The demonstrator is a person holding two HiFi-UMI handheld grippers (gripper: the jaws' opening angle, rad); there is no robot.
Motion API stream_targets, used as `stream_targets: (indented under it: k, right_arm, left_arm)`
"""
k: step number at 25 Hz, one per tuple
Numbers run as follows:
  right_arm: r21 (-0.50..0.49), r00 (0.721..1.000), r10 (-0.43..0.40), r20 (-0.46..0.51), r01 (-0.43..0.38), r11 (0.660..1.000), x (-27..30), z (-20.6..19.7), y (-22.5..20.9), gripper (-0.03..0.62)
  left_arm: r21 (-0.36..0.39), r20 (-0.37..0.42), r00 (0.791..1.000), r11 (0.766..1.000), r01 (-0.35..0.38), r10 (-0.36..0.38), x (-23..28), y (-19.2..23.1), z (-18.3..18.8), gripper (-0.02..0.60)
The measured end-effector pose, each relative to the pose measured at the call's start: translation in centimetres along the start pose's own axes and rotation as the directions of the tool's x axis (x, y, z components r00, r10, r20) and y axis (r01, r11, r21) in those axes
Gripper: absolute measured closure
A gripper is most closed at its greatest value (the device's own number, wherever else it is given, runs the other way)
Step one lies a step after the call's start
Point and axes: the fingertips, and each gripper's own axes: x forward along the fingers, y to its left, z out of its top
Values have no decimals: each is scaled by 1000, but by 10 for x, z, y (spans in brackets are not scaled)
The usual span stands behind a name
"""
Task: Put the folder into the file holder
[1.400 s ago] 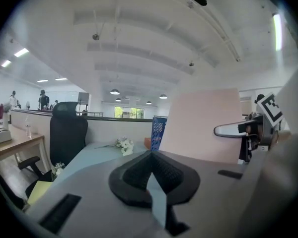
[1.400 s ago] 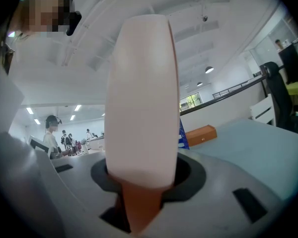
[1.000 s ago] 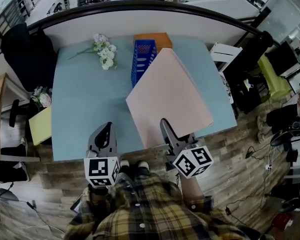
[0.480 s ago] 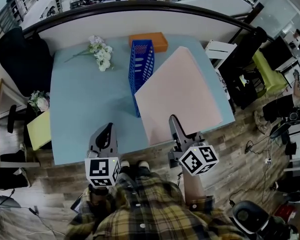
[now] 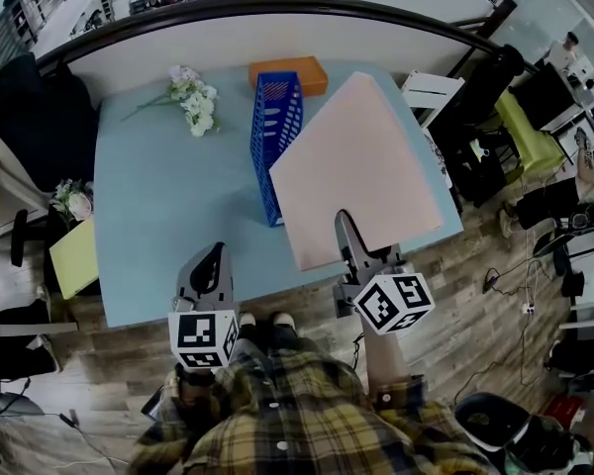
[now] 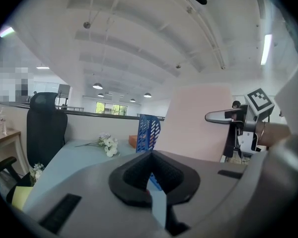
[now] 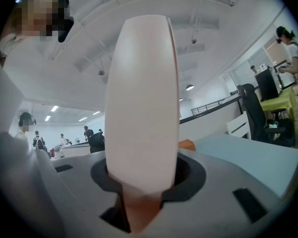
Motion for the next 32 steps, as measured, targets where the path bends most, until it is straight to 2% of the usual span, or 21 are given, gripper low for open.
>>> stream_targets:
  k: [13,32]
  right_arm:
    - [-54,999,-30,26,32,998,26,3,-2,428]
    - [-164,997,-23,76,36,986,72,15,7,428]
  left_arm:
    - [-19,-32,999,1000,15,-15,7,-1,-14,591]
    - [-17,-38,999,1000,20,-21,31,2,-10,591]
